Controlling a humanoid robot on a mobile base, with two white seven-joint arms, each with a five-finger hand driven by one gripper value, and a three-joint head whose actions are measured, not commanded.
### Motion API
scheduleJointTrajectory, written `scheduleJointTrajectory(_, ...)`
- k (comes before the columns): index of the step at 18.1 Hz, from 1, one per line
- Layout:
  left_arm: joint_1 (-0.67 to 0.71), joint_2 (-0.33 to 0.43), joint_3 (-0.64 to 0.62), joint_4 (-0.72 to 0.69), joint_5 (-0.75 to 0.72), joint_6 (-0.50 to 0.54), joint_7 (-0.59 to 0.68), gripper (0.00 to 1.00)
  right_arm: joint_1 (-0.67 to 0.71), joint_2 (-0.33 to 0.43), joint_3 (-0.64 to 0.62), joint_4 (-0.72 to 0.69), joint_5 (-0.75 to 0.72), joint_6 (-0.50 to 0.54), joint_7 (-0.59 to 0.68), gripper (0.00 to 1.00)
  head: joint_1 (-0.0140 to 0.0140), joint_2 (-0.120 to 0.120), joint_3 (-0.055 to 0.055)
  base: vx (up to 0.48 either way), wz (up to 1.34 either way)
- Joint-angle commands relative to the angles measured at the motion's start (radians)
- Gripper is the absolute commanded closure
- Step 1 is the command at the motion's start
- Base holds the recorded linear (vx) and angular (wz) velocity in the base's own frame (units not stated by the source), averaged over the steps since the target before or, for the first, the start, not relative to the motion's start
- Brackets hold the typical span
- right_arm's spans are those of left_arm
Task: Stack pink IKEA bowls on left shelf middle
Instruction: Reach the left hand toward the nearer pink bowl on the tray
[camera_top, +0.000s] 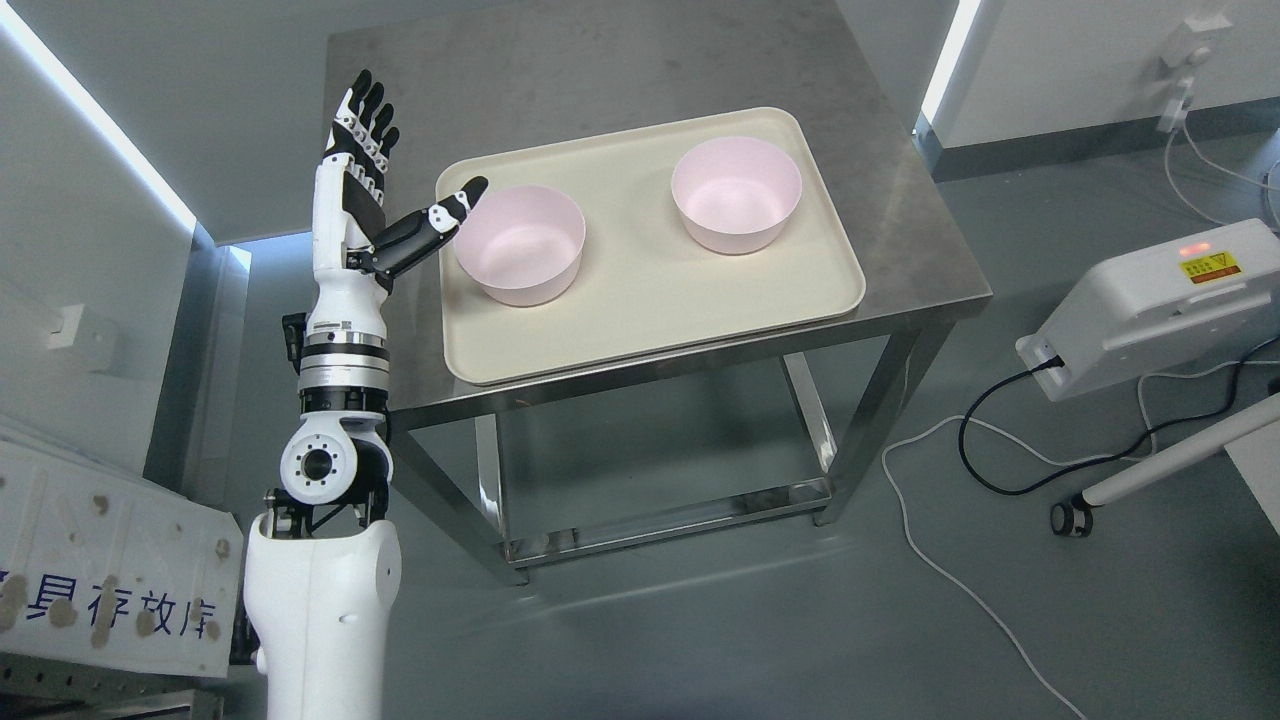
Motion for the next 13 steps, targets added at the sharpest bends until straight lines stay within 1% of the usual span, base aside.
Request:
scheduleJointTrajectory(1, 0.005, 0.046, 0.073, -0.001, 0.0, 0.0, -0.119, 0.0, 0.0, -0.017, 0.0, 0.0, 0.0, 0.001, -0.005, 0.0, 0.0, 0.0, 0.0, 0.073, -0.06)
scheduleJointTrajectory(2, -0.002, 0.064, 0.078, -0.001, 0.0, 0.0, -0.19, 0.0, 0.0, -0.017, 0.0, 0.0, 0.0, 0.001, -0.006, 0.0, 0.0, 0.0, 0.0, 0.073, -0.06)
scheduleJointTrajectory(3, -0.011, 0.098, 0.084, -0.001, 0.0, 0.006, -0.232, 0.0, 0.0, -0.017, 0.0, 0.0, 0.0, 0.001, -0.004, 0.0, 0.0, 0.0, 0.0, 0.051, -0.03)
scheduleJointTrajectory(5, -0.05, 0.171, 0.079, 0.005, 0.0, 0.057, -0.255, 0.0, 0.0, -0.017, 0.0, 0.0, 0.0, 0.001, -0.005, 0.0, 0.0, 0.0, 0.0, 0.039, 0.02)
scheduleJointTrajectory(6, -0.063, 0.208, 0.07, 0.007, 0.0, 0.098, -0.265, 0.0, 0.0, -0.017, 0.0, 0.0, 0.0, 0.001, -0.004, 0.0, 0.0, 0.0, 0.0, 0.018, 0.03)
scheduleJointTrajectory(7, -0.067, 0.245, 0.057, 0.005, 0.0, 0.139, -0.306, 0.01, 0.0, -0.017, 0.0, 0.0, 0.0, 0.001, -0.004, 0.0, 0.0, 0.0, 0.0, 0.018, 0.03)
scheduleJointTrajectory(9, -0.093, 0.348, -0.011, 0.007, -0.008, 0.262, -0.465, 0.04, 0.0, -0.017, 0.0, 0.0, 0.0, 0.001, -0.004, 0.0, 0.0, 0.0, 0.0, 0.002, -0.05)
scheduleJointTrajectory(10, -0.129, 0.391, -0.043, 0.017, -0.023, 0.323, -0.494, 0.03, 0.0, -0.017, 0.0, 0.0, 0.0, 0.001, -0.005, 0.0, 0.0, 0.0, 0.0, -0.006, -0.04)
scheduleJointTrajectory(11, -0.167, 0.422, -0.072, 0.039, -0.047, 0.36, -0.502, 0.03, 0.0, -0.017, 0.0, 0.0, 0.0, 0.001, -0.004, 0.0, 0.0, 0.0, 0.0, -0.006, -0.04)
scheduleJointTrajectory(13, -0.202, 0.443, -0.121, 0.047, -0.081, 0.384, -0.51, 0.03, 0.0, -0.017, 0.0, 0.0, 0.0, 0.001, -0.005, 0.0, 0.0, 0.0, 0.0, 0.0, 0.0)
